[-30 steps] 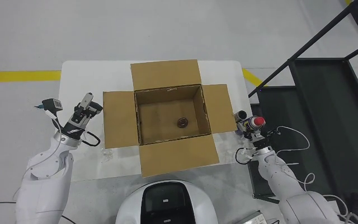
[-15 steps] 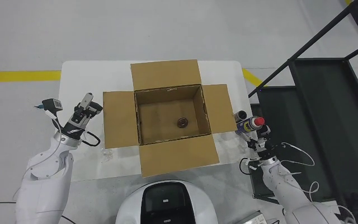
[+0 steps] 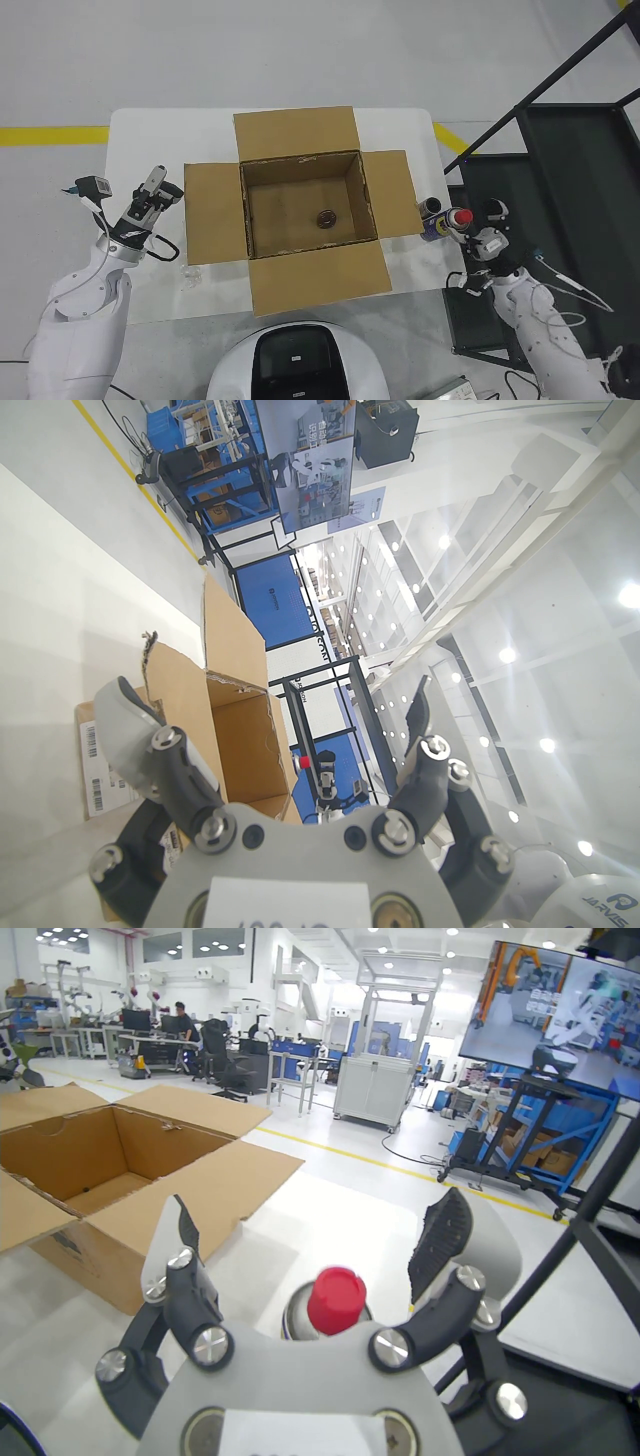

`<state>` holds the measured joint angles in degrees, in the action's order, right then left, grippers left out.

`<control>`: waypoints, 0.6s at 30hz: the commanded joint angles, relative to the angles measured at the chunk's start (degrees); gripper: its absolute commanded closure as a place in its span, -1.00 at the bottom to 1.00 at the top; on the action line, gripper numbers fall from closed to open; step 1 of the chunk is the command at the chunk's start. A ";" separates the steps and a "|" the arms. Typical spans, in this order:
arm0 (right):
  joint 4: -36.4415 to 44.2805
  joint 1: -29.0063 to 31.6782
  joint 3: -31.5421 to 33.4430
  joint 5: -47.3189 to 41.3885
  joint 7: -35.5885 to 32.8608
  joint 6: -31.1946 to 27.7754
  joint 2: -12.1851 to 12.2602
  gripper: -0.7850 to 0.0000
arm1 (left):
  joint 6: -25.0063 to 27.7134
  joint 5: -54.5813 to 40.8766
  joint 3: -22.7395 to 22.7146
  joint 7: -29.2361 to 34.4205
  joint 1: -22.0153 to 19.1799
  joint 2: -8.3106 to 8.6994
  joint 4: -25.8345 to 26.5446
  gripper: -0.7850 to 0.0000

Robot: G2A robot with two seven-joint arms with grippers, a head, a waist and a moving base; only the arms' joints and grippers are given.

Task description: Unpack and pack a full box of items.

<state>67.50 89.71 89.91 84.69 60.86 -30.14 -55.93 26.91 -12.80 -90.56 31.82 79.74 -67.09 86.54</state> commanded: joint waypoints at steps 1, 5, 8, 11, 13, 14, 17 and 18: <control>10.00 2.62 2.38 1.96 -7.20 -1.06 0.61 -1.00 | 0.00 0.00 0.00 0.00 0.00 0.00 0.00 -1.00; 22.09 4.67 4.43 4.24 -20.39 -5.20 1.31 -1.00 | 0.00 0.00 0.00 0.00 0.00 0.00 0.00 -1.00; 26.67 3.38 3.41 3.90 -27.81 -9.09 1.43 -1.00 | 0.00 0.00 0.00 0.00 0.00 0.00 0.00 -1.00; 28.24 0.30 0.51 2.39 -34.12 -13.53 1.33 -1.00 | 0.00 0.00 0.00 0.00 0.00 0.00 0.00 -1.00; 28.29 -2.59 -1.70 1.79 -39.04 -16.16 1.24 -1.00 | 0.00 0.00 0.00 0.00 0.00 0.00 0.00 -1.00; 27.74 -3.93 -3.25 0.17 -41.23 -18.46 1.12 -1.00 | 0.00 0.00 0.00 0.00 0.00 0.00 0.00 -1.00; 26.40 -8.09 -6.35 -3.04 -46.75 -19.37 0.66 -1.00 | 0.00 0.00 0.00 0.00 0.00 0.00 0.00 -1.00; 26.08 -9.08 -7.27 -4.13 -47.76 -19.54 0.50 -1.00 | 0.00 0.00 0.00 0.00 0.00 0.00 0.00 -1.00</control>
<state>93.93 81.72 83.61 81.87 14.40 -49.58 -55.28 26.91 -12.80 -90.56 31.82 79.74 -67.09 86.54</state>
